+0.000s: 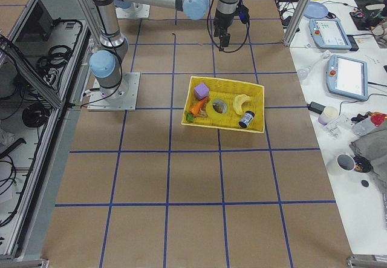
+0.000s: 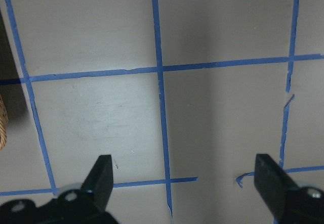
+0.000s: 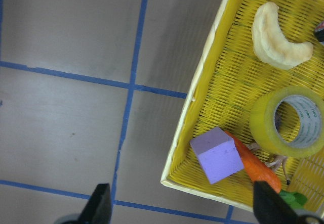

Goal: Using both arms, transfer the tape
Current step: 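Lower the right gripper into the yellow basket onto the yellow tape roll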

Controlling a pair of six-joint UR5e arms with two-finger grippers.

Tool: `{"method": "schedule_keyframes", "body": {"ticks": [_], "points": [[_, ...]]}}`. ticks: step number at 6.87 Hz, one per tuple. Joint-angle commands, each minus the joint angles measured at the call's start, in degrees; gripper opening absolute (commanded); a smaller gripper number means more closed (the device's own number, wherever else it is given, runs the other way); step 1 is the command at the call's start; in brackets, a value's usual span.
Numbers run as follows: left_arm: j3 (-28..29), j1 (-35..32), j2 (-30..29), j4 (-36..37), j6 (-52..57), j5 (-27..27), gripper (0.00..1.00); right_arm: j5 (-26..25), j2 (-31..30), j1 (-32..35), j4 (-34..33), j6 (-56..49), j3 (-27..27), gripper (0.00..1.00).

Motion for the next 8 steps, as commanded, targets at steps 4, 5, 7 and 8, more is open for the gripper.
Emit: {"method": "schedule_keyframes", "body": {"ticks": [4, 5, 7, 8], "points": [[-0.06, -0.07, 0.00, 0.00, 0.00, 0.00, 1.00, 0.72, 7.13, -14.44, -25.04, -33.86, 18.18, 1.00], [-0.06, -0.07, -0.09, 0.00, 0.00, -0.09, 1.00, 0.63, 9.24, -14.62, -26.42, -34.05, 18.29, 0.96], [-0.06, 0.01, -0.09, 0.00, 0.09, -0.09, 1.00, 0.01, 9.79, -14.62, -26.43, -34.67, 18.29, 0.54], [-0.06, 0.01, -0.09, 0.00, 0.09, 0.00, 1.00, -0.25, 9.96, -14.62, -26.35, -34.93, 18.38, 0.27]]}}
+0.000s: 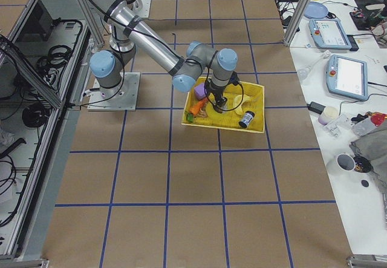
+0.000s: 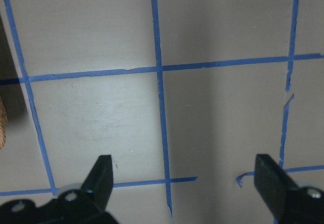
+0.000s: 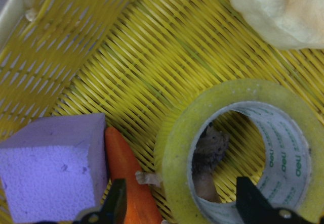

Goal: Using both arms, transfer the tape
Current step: 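Lower the right gripper into the yellow basket onto the yellow tape roll, then close the right gripper on the tape roll and lift it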

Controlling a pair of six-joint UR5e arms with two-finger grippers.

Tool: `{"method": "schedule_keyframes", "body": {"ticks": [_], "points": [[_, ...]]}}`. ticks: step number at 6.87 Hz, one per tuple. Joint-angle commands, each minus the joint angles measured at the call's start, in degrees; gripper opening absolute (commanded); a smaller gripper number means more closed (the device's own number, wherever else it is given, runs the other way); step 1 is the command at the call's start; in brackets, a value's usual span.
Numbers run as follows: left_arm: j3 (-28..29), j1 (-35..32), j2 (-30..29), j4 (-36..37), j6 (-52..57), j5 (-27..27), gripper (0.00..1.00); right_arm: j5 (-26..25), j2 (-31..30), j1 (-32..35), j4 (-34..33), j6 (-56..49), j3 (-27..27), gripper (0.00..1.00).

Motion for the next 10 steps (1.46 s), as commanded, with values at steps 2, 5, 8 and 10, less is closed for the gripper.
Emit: {"method": "schedule_keyframes", "body": {"ticks": [2, 5, 8, 10], "points": [[0.00, 0.01, -0.01, 0.00, 0.10, -0.04, 1.00, -0.36, 0.24, -0.03, 0.56, -0.65, 0.16, 0.00], [0.00, 0.01, -0.01, 0.00, 0.10, -0.04, 1.00, 0.52, -3.09, 3.20, 1.09, 3.37, -3.59, 0.00], [0.00, 0.10, -0.01, 0.00, 0.10, -0.04, 1.00, 5.57, -5.30, 20.73, -0.31, 22.55, -6.16, 0.00], [0.00, 0.19, -0.09, 0.35, 0.71, -0.04, 1.00, 5.88, -2.33, 32.51, -8.89, 40.48, -6.08, 0.00]]}}
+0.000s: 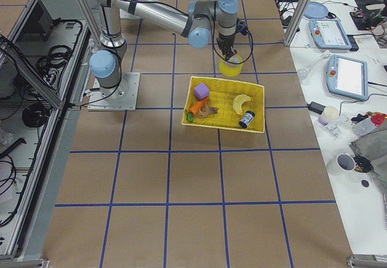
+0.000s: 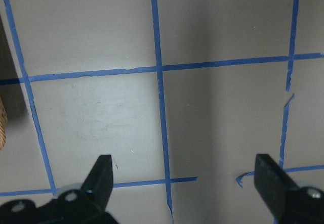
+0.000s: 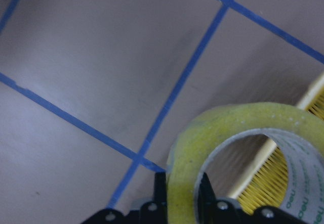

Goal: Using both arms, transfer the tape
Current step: 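Close the right gripper on the tape roll and lift it, then carry the tape roll to the table center and set it down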

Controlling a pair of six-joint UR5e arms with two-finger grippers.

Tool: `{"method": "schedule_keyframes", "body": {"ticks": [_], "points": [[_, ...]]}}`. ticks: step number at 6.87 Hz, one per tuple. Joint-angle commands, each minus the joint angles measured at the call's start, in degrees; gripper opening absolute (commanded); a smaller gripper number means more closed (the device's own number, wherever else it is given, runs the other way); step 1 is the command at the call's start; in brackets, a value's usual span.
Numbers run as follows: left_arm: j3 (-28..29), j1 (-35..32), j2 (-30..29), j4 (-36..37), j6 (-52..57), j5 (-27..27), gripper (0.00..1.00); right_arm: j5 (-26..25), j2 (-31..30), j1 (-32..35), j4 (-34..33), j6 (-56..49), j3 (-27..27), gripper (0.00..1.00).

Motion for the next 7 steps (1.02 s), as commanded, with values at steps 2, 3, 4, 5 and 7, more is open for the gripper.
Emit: {"method": "schedule_keyframes", "body": {"ticks": [2, 3, 4, 5, 7], "points": [[0.00, 0.07, -0.12, 0.15, 0.15, 0.09, 1.00, -3.44, 8.41, 18.90, -10.00, 26.27, -0.31, 0.00], [0.09, 0.07, -0.12, 0.15, 0.15, 0.09, 1.00, -5.74, 10.54, 22.60, -10.28, 30.42, -1.27, 0.00], [0.09, 0.16, -0.12, 0.15, 0.15, 0.09, 1.00, -5.59, 12.73, 25.16, -11.85, 35.25, -2.24, 0.00], [0.09, 0.07, -0.12, 0.15, 0.15, 0.09, 1.00, -5.06, 15.71, 26.93, -15.70, 35.91, -2.42, 0.00], [0.09, 0.16, -0.21, 0.15, 0.06, 0.09, 1.00, -5.76, 16.89, 28.35, -16.70, 35.91, -2.33, 0.00]]}}
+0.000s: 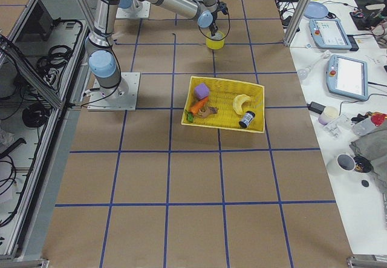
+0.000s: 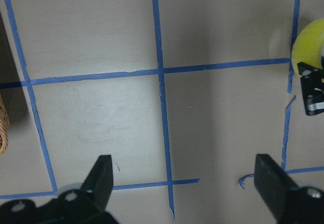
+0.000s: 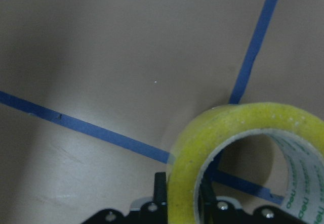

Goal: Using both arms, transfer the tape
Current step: 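Carry the tape roll to the table center and set it down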

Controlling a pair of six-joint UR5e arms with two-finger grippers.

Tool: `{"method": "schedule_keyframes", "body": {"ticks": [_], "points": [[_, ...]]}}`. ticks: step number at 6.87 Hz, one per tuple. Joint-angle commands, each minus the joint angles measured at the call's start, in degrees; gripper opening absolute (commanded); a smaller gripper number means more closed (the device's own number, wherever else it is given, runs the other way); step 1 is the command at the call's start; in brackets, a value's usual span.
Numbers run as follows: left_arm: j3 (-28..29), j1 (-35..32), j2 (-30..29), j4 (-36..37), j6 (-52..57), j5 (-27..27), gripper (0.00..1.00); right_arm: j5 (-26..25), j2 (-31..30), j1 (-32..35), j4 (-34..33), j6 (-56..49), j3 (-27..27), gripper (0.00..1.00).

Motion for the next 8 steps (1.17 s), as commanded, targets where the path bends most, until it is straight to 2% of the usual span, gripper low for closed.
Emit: {"method": "schedule_keyframes", "body": {"ticks": [1, 2, 3, 4, 6, 8], "points": [[0.00, 0.03, -0.03, 0.00, -0.07, 0.00, 1.00, -0.55, 1.09, 0.84, -0.73, 0.23, 0.08, 0.04], [0.00, 0.03, -0.03, 0.00, -0.07, 0.00, 1.00, -1.17, 1.00, 0.84, -0.21, 0.49, 0.00, 0.65], [0.00, 0.03, -0.03, 0.00, -0.07, 0.00, 1.00, -1.00, 0.65, 0.76, 0.06, 2.41, -0.44, 1.00], [0.00, 0.03, -0.03, 0.00, -0.07, 0.00, 1.00, -1.08, -1.00, 0.23, 1.11, 1.82, -2.44, 1.00], [0.00, -0.06, 0.06, -0.09, -0.07, 0.00, 1.00, -0.56, -11.07, -6.23, 17.02, 1.72, -5.44, 1.00], [-0.08, -0.32, -0.64, 0.00, -1.03, -0.35, 1.00, -0.99, -20.66, -14.24, 30.15, 1.37, -5.54, 1.00]]}}
